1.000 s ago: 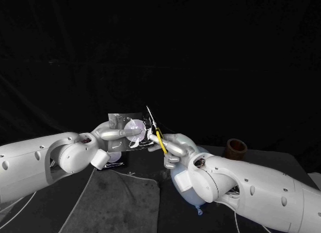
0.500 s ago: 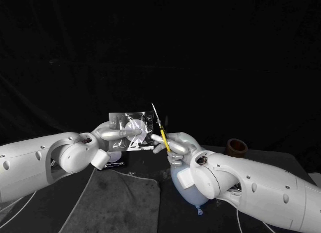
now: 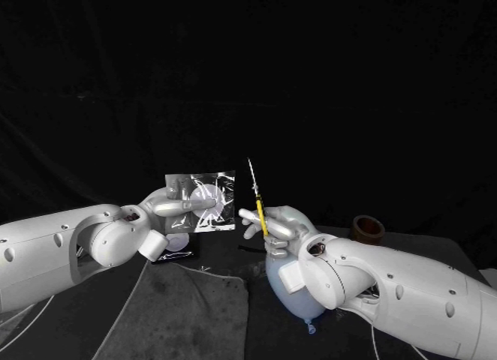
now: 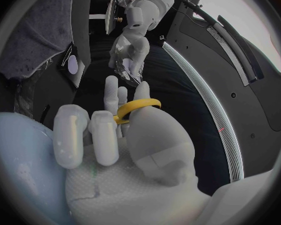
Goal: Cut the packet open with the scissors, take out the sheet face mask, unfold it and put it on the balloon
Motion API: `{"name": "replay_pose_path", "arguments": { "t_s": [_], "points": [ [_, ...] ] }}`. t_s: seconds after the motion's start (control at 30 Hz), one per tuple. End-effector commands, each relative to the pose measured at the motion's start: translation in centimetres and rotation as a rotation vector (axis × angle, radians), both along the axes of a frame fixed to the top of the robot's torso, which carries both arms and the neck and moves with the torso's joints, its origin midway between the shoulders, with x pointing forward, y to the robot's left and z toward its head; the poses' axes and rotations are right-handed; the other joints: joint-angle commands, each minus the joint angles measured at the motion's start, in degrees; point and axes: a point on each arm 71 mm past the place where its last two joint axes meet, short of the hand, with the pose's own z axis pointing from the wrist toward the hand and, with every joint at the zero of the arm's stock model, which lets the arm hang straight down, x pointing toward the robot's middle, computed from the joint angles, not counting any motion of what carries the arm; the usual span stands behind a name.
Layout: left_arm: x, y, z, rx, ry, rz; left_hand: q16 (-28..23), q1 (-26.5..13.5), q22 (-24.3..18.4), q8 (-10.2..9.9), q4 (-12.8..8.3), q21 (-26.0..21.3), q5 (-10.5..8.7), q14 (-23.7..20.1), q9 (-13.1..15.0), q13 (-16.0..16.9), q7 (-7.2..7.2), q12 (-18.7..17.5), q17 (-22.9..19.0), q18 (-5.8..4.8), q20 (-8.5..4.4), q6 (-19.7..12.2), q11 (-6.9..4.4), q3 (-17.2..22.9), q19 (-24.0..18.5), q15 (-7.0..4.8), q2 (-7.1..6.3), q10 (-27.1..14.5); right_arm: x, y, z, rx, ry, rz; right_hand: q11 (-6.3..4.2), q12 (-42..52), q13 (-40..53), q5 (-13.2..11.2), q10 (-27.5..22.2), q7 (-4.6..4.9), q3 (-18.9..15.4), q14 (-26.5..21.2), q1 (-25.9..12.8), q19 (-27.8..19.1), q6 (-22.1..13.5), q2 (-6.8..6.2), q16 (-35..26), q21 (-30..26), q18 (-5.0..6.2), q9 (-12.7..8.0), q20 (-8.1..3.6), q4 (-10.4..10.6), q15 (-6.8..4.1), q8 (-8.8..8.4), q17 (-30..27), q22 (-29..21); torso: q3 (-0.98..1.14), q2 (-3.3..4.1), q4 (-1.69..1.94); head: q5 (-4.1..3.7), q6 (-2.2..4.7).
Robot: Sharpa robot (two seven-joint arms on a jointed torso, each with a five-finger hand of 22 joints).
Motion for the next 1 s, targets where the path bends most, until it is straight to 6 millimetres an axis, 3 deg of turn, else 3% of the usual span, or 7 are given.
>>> {"name": "replay_pose_path", "arguments": {
  "t_s": [0.03,0.17,0.3,0.53,1.0],
  "points": [
    [0.1,0.1,0.2,-0.035,-0.001,0.010,-0.4,-0.1,0.0,0.2,-0.4,0.4,0.19,0.2,1.4,0.0,0.29,-0.1,0.1,0.60,-0.17,0.1,0.12,0.1,0.3,-0.33,0.36,0.4,-0.1,0.0,0.3,0.017,-0.019,0.004,-4.12,-1.8,0.1,-0.2,2.8,0.95,-0.8,3.1,-0.4,-0.9,-1.6,-0.09,0.0,-0.9,-0.15,0.0,0.47,0.0,0.85,-1.59,-0.4,8.8,-0.02,0.03,0.01,0.12,0.08],
    [0.1,0.2,0.1,-0.052,0.006,0.017,-0.4,-0.1,0.0,0.2,-0.4,0.4,0.19,0.2,1.4,0.0,0.29,-0.1,0.1,0.60,-0.17,0.1,0.11,0.1,0.3,-0.33,0.36,0.5,0.0,-0.2,0.4,0.037,-0.029,0.003,-2.63,-5.4,-1.1,-0.2,-0.6,2.47,-1.2,2.9,-0.1,-1.7,-3.8,-0.02,-0.3,-2.0,0.13,-0.3,1.54,-0.3,2.13,-4.36,-0.9,8.1,-0.06,0.01,0.03,0.31,0.00],
    [0.1,0.3,0.1,-0.071,0.012,0.021,-0.4,-0.1,0.0,0.2,-0.4,0.4,0.19,0.2,1.4,0.0,0.29,-0.1,0.1,0.60,-0.17,0.1,0.11,0.1,0.3,-0.33,0.36,0.5,0.1,-0.6,0.6,0.057,-0.041,-0.004,-1.93,-7.3,-2.1,-0.2,-1.3,3.18,-1.1,2.7,0.2,-2.1,-4.3,-0.01,-0.3,-2.5,0.26,-0.3,2.29,-0.6,2.81,-5.96,-1.1,7.9,-0.03,0.03,0.05,0.50,-0.32],
    [-0.3,0.5,-0.4,-0.081,0.029,0.013,-0.4,-0.1,0.0,0.2,-0.4,0.4,0.19,0.2,1.4,0.0,0.29,-0.1,0.1,0.60,-0.17,0.1,0.11,0.1,0.3,-0.33,0.36,0.5,0.7,-1.7,1.0,0.077,-0.059,-0.039,-1.80,-7.9,-2.5,-0.2,-1.3,3.30,-1.0,2.8,0.5,-2.0,-4.3,0.03,-0.3,-2.4,0.26,-0.3,2.50,-0.9,2.95,-6.44,-0.9,7.9,-0.07,0.02,0.09,0.98,-1.27],
    [-2.4,2.0,-1.8,-0.011,0.035,-0.043,-0.4,-0.2,0.0,0.3,-0.5,0.4,0.19,0.2,1.4,0.0,0.27,-0.1,0.1,0.61,-0.19,0.1,0.09,0.1,0.3,-0.35,0.33,0.5,2.7,-5.2,2.1,0.067,-0.116,-0.127,-1.71,-8.4,-2.8,-0.2,-1.3,3.39,-0.9,2.7,0.9,-2.1,-4.3,0.10,-0.3,-2.5,0.30,-0.2,2.65,-1.1,3.04,-6.86,-0.9,7.9,-0.12,-0.12,0.18,2.92,-4.21]
  ]
}}
